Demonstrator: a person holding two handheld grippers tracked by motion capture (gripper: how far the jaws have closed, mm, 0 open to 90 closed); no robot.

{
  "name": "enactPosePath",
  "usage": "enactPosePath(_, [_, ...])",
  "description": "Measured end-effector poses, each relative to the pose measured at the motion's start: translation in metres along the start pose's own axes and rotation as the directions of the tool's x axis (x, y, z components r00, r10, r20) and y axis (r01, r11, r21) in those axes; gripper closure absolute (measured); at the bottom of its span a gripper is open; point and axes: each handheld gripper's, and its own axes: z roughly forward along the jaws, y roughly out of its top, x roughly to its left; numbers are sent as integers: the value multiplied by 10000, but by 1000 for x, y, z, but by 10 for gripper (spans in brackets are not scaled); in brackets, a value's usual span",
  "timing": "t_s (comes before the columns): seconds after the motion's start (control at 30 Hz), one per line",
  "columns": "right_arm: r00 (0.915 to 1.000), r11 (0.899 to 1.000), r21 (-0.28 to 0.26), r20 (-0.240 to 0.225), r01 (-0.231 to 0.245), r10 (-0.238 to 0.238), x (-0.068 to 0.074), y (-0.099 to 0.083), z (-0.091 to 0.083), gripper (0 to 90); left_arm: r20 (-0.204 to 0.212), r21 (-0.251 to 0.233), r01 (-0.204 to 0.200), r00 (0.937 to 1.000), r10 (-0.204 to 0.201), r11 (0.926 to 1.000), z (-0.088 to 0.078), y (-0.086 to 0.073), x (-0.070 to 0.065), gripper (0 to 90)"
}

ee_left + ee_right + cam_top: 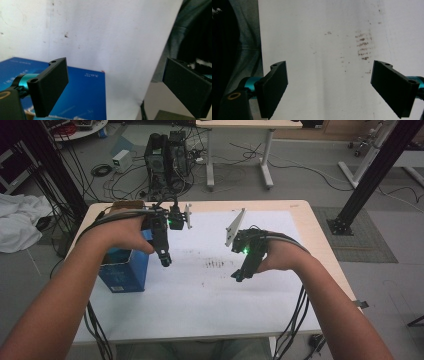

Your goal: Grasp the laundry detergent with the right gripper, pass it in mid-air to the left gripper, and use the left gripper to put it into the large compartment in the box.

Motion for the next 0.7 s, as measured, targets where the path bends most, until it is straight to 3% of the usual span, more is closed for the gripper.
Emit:
enactPosePath(0.07, [10000,9998,184,-8,-78,78,-2,0,1,133,-19,-77,12,10000,-12,10000,4,4,0,65])
enactPosePath(0.1, [9999,9996,276,-39,-92,93,-2,0,1,133,-34,-27,-182,9998,182,9998,5,5,0,65])
enactPosePath(0.3, [9999,9981,604,-80,-119,124,-5,2,3,133,360,-242,-484,9981,493,9985,12,6,-3,65])
enactPosePath(0.37, [9999,9974,716,-107,-116,124,-5,1,5,133,256,-246,-590,9979,596,9980,11,5,-3,65])
enactPosePath(0.7, [9998,9960,872,-21,-175,178,-6,-2,2,133,360,-299,-453,9983,464,9985,9,-1,-3,65])
